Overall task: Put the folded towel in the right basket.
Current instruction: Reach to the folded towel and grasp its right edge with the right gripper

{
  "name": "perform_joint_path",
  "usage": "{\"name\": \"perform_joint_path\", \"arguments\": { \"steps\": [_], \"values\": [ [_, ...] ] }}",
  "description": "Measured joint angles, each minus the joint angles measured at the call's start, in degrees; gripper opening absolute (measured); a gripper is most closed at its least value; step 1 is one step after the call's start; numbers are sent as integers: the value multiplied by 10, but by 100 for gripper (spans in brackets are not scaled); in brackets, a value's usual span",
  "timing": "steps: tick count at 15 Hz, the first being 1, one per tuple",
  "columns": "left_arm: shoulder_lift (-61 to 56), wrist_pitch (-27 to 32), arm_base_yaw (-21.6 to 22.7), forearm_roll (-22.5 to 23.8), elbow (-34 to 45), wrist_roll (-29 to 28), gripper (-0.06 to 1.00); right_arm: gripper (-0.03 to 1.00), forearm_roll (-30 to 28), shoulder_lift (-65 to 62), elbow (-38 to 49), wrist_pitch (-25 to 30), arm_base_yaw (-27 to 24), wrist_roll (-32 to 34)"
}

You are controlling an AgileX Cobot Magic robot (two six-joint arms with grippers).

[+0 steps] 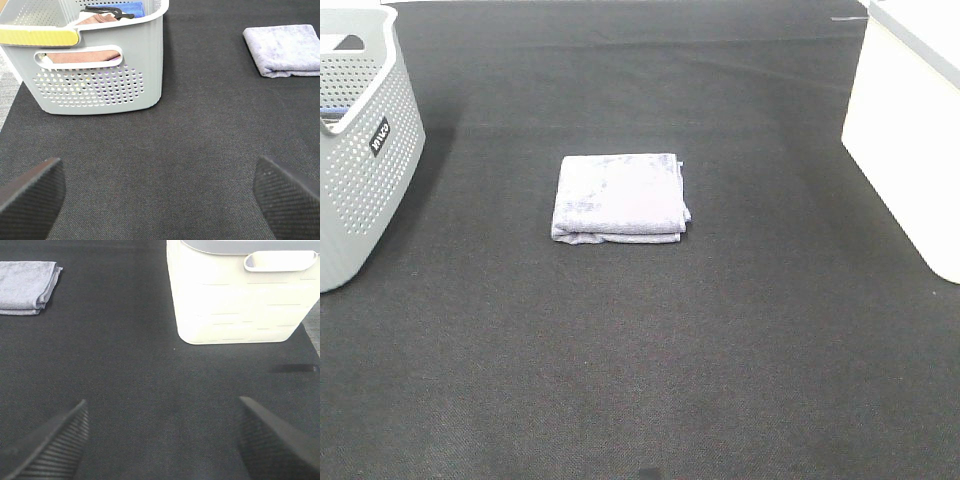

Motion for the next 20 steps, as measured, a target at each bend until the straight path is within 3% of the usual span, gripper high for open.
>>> {"name": "perform_joint_path", "arguments": {
  "steps": [20],
  "values": [
    [0, 0, 0, 0, 0, 0, 97, 75, 0, 0, 0, 0, 0, 0]
  ]
}}
